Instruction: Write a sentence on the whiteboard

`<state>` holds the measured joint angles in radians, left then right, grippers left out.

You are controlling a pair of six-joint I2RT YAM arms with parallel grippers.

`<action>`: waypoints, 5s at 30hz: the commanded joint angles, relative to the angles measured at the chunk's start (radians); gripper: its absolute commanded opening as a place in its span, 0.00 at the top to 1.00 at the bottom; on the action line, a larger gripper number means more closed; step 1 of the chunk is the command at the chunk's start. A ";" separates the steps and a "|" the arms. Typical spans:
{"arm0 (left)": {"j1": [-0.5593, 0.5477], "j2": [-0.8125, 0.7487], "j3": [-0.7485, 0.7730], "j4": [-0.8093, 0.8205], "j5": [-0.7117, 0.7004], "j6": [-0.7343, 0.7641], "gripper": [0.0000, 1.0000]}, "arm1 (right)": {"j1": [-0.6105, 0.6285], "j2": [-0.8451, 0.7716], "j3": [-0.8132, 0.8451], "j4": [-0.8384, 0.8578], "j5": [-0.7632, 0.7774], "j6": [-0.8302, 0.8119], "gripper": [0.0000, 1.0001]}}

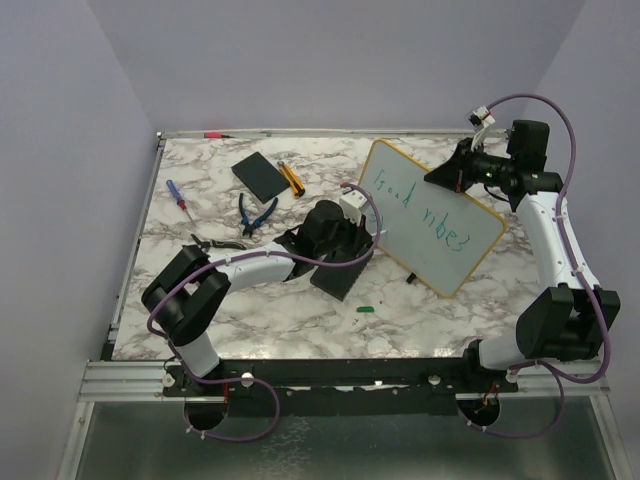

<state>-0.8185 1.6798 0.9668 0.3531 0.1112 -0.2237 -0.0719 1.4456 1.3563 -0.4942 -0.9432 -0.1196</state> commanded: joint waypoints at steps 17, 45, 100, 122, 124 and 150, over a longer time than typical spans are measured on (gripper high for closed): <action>-0.004 -0.054 0.036 0.030 -0.035 0.009 1.00 | 0.012 0.009 -0.028 -0.055 -0.040 0.002 0.99; -0.009 -0.023 -0.039 0.030 -0.013 -0.006 1.00 | 0.012 0.007 -0.028 -0.056 -0.038 0.003 0.99; -0.036 -0.014 0.004 0.055 -0.005 -0.002 1.00 | 0.012 0.006 -0.031 -0.055 -0.039 0.003 0.99; -0.036 -0.145 -0.014 -0.046 0.009 0.005 1.00 | 0.012 0.005 -0.032 -0.056 -0.038 0.001 0.99; -0.037 -0.138 -0.002 -0.045 0.009 0.007 1.00 | 0.012 0.005 -0.032 -0.055 -0.040 0.001 0.99; -0.042 -0.025 0.089 -0.036 -0.004 0.003 1.00 | 0.012 0.006 -0.030 -0.055 -0.038 0.001 0.99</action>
<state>-0.8536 1.6386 1.0248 0.3080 0.1062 -0.2230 -0.0719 1.4456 1.3544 -0.4915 -0.9443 -0.1200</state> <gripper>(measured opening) 0.115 0.027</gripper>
